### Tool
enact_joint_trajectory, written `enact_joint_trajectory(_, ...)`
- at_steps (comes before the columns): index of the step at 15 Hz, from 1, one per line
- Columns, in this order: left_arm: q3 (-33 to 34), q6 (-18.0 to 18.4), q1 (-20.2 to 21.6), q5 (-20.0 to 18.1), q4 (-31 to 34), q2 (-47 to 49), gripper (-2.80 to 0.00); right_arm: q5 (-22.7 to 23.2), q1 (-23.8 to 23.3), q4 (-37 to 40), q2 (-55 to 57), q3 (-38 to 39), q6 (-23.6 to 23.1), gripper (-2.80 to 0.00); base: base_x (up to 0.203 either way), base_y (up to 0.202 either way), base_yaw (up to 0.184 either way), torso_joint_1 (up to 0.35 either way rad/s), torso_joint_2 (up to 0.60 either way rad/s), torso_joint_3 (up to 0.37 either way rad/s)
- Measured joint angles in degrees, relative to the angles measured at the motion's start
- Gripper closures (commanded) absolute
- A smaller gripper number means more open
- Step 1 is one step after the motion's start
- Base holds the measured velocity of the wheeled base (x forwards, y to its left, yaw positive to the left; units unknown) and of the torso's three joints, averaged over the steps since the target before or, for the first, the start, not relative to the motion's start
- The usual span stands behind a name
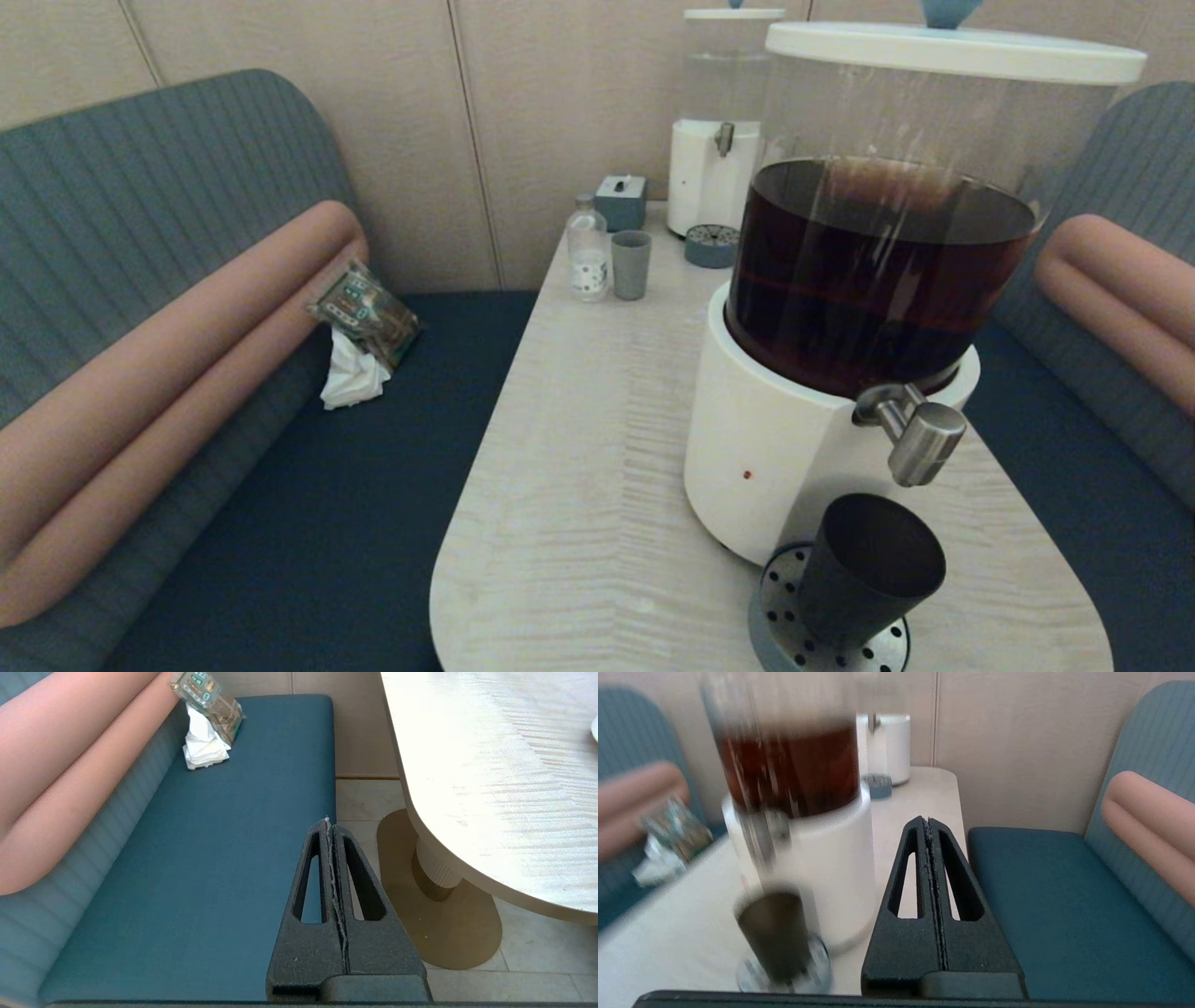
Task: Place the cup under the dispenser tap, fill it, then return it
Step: Turn on the faucet
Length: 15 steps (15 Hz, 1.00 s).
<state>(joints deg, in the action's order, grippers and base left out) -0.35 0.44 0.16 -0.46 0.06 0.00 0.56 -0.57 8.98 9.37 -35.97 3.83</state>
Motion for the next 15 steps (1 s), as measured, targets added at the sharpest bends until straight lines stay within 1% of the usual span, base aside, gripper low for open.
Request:
enact_joint_trajectory(3, 0.0, 0.0, 0.0, 0.0, 0.0, 0.0, 0.00, -1.1, -0.7, 2.5, 15.0, -14.5, 3.5, 0.00, 0.000, 0.000, 0.000, 0.000, 0.00, 0.000)
enact_joint_trajectory(5, 0.0, 0.0, 0.0, 0.0, 0.0, 0.0, 0.00, -2.2, -0.9, 4.2, 24.5, -20.3, 5.3, 0.00, 0.000, 0.000, 0.000, 0.000, 0.00, 0.000)
enact_joint_trajectory(7, 0.0, 0.0, 0.0, 0.0, 0.0, 0.0, 0.00, -3.4, -0.5, 7.7, 33.4, -24.8, 7.8, 0.00, 0.000, 0.000, 0.000, 0.000, 0.00, 0.000)
enact_joint_trajectory(9, 0.0, 0.0, 0.0, 0.0, 0.0, 0.0, 0.00, -5.7, 0.6, 11.9, 41.1, -29.3, 12.6, 0.00, 0.000, 0.000, 0.000, 0.000, 0.00, 0.000)
enact_joint_trajectory(11, 0.0, 0.0, 0.0, 0.0, 0.0, 0.0, 0.00, -10.4, 5.6, 16.2, 46.7, -31.9, 17.1, 0.00, 0.000, 0.000, 0.000, 0.000, 0.00, 0.000)
enact_joint_trajectory(13, 0.0, 0.0, 0.0, 0.0, 0.0, 0.0, 0.00, -17.8, 12.2, 19.0, 50.3, -32.4, 19.3, 0.00, 0.000, 0.000, 0.000, 0.000, 0.00, 0.000)
enact_joint_trajectory(14, 0.0, 0.0, 0.0, 0.0, 0.0, 0.0, 0.00, -20.0, 15.2, 21.5, 51.6, -33.1, 20.7, 0.00, 0.000, 0.000, 0.000, 0.000, 0.00, 0.000)
enact_joint_trajectory(15, 0.0, 0.0, 0.0, 0.0, 0.0, 0.0, 0.00, -19.6, 16.9, 25.4, 52.7, -34.7, 22.3, 0.00, 0.000, 0.000, 0.000, 0.000, 0.00, 0.000)
